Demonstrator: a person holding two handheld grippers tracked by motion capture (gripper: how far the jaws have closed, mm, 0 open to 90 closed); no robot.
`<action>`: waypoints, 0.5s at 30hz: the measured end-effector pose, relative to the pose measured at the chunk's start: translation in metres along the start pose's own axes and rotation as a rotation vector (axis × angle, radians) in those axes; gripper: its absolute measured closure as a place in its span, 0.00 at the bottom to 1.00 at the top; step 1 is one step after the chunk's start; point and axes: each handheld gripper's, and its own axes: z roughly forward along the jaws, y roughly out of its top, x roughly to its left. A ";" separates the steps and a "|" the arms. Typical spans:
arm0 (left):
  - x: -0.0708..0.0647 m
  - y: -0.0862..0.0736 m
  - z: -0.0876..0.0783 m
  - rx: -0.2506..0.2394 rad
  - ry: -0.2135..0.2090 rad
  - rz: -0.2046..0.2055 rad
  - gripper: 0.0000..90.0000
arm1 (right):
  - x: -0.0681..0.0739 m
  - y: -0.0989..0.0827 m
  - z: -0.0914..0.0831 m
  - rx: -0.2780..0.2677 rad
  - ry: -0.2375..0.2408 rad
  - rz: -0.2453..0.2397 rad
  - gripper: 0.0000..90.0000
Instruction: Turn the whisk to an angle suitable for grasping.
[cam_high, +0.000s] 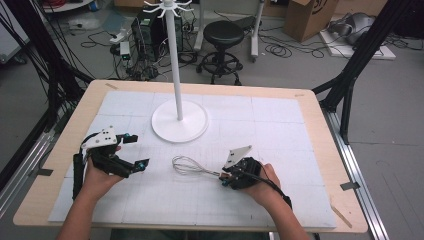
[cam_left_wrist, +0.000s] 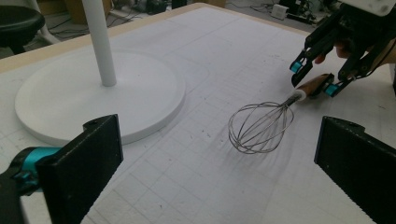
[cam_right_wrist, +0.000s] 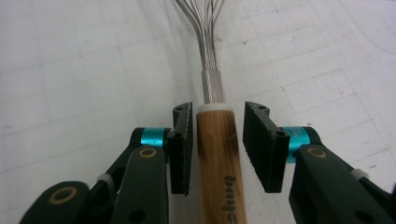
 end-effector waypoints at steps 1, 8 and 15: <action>0.000 0.000 0.000 -0.001 0.000 0.000 0.02 | 0.000 0.000 0.000 0.000 0.000 0.000 0.68; 0.000 0.000 0.000 0.001 0.000 -0.001 0.02 | -0.005 -0.010 -0.013 -0.030 0.016 0.047 0.61; 0.001 0.000 -0.002 -0.008 0.006 -0.003 0.02 | -0.007 -0.019 -0.002 0.034 0.060 0.053 0.75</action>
